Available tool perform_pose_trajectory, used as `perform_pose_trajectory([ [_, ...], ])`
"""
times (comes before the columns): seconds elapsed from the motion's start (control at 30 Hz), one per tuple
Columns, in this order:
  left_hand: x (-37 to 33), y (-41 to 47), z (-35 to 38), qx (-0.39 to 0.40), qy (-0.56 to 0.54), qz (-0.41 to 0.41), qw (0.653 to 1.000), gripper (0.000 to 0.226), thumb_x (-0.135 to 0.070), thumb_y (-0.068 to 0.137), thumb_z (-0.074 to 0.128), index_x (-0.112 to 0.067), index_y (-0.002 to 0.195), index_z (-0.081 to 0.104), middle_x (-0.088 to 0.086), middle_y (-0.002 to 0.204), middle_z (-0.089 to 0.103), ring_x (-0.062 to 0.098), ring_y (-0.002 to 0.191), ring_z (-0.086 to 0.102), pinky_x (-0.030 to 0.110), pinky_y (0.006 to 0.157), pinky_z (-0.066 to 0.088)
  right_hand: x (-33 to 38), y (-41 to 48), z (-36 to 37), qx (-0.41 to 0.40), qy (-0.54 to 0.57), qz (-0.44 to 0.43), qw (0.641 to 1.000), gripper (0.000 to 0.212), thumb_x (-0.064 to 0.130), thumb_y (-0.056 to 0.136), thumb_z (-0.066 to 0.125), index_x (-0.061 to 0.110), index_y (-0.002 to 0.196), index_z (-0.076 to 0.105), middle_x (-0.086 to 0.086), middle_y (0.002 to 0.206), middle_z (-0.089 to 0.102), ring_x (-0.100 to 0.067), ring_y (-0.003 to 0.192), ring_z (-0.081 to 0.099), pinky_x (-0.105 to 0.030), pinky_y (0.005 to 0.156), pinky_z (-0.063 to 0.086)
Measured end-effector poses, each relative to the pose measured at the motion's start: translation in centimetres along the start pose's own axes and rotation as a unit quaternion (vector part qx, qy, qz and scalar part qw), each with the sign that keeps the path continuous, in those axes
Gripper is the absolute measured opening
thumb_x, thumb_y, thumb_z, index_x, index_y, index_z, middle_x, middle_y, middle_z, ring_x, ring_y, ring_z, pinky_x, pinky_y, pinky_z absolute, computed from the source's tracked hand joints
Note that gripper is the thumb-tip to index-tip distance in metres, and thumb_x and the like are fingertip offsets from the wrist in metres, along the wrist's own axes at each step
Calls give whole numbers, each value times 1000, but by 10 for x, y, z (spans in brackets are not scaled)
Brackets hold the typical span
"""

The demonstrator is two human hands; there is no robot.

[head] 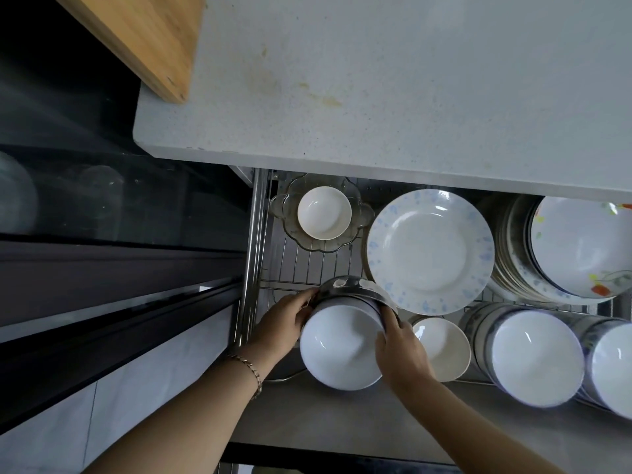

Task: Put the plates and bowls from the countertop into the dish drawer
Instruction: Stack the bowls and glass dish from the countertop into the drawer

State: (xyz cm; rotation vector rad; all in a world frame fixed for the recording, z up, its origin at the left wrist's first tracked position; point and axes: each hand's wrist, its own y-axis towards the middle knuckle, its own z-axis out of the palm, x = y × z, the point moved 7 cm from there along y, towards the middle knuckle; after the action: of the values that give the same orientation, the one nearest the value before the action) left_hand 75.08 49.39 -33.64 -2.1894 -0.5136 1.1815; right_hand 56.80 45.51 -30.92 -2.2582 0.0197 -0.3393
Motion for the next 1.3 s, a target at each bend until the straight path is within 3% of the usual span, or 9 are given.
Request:
perform_pose_trajectory([
  [0.23,-15,6,9,77,183,68,978,67,-20,94,47,-38,149,15,10,124,53,27,108,59,34,88,51,-11,1,-11,57,4,-11,998,57,11,94,39,25,148,25,-18,124,57,-32,116,53,-32,89,42],
  [0.43,-29,15,11,60,233,28,970,52,-33,98,42,-28,147,26,12,122,55,29,104,60,35,84,50,-24,-15,-26,98,20,-52,994,56,13,95,40,32,146,28,-13,124,58,-26,112,55,-28,91,41],
  [0.7,-28,15,18,35,123,-32,991,44,-12,96,36,-26,137,44,12,126,60,30,117,57,38,96,49,-31,-13,-34,94,18,-68,993,56,15,95,41,32,146,26,-10,126,60,-24,112,56,-28,93,43],
  [0.8,-25,15,21,51,100,-70,991,36,-24,95,40,-30,130,50,9,119,64,29,110,60,38,94,50,-19,-7,-29,98,-1,-75,992,59,13,95,40,30,148,21,-13,129,57,-28,116,55,-31,94,42],
  [0.9,-11,15,16,53,-10,-153,987,33,-44,90,40,-31,107,64,7,103,71,28,95,66,43,92,52,-13,4,-24,81,9,-54,995,53,9,94,38,19,145,25,-15,127,59,-33,113,57,-35,89,45],
  [1.03,-9,11,13,52,-54,-161,984,30,-38,96,38,-28,104,65,6,94,71,27,86,68,35,78,57,-14,18,-20,57,17,-22,998,43,7,92,39,17,134,42,-19,121,59,-37,109,58,-38,88,47],
  [1.1,-12,9,13,46,-103,-177,978,33,-44,97,38,-30,88,66,4,79,69,28,81,69,32,71,56,-16,25,-18,60,32,-11,998,47,9,90,41,19,135,45,-20,121,53,-39,109,56,-40,93,48],
  [1.2,-4,10,17,24,-191,-230,954,48,-56,90,43,-28,61,68,6,62,65,29,74,68,36,75,55,-17,32,-17,72,13,-13,997,51,11,89,41,23,138,44,-17,121,52,-37,111,56,-38,96,47],
  [1.3,-1,12,22,38,-253,-238,937,49,-56,88,46,-29,57,72,12,65,67,29,72,66,38,77,52,-12,32,-17,57,-19,-30,998,53,11,89,42,26,139,36,-13,122,50,-37,108,58,-39,87,48],
])
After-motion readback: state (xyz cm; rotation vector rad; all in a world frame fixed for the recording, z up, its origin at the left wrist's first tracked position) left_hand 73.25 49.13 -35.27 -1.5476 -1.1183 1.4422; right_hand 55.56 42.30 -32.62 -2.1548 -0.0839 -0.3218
